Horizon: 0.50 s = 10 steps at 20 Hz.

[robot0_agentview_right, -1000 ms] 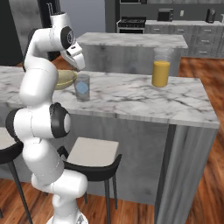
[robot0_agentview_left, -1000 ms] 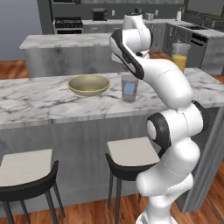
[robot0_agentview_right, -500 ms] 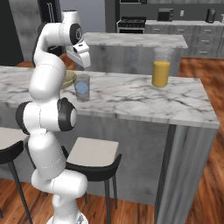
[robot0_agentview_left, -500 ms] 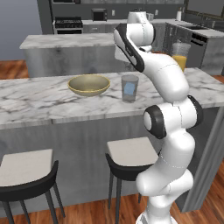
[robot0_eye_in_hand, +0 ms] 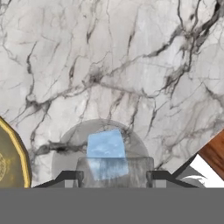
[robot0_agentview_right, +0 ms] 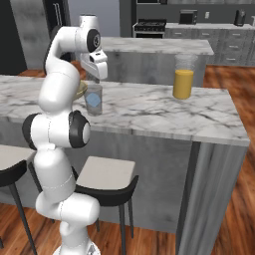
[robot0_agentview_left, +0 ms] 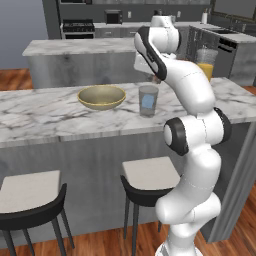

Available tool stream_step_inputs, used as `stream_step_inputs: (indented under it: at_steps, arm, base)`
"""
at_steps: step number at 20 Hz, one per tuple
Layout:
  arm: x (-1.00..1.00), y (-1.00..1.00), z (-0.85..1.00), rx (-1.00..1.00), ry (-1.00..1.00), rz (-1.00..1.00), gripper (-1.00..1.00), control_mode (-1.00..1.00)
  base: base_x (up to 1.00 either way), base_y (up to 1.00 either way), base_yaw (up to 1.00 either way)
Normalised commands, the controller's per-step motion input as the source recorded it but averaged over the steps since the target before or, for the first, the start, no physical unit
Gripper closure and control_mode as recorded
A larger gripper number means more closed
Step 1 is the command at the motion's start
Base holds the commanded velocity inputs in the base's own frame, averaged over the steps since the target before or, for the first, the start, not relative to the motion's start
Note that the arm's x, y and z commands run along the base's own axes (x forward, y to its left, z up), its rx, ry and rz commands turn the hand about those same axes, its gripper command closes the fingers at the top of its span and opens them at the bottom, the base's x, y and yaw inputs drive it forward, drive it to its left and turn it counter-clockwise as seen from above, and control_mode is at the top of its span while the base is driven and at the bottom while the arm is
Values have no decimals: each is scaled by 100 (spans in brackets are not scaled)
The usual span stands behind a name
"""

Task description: There are two ice cubes in the ice bowl. Place both ice cubes in the glass cup.

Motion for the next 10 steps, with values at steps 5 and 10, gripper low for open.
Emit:
stream_step_inputs:
  at_steps: [5, 10]
  arm:
    - [-4, 0, -9, 0, 0, 0, 100, -100]
    - [0, 0, -5, 0, -1, 0, 100, -100]
  base:
    - [0, 0, 0]
    - [0, 0, 0]
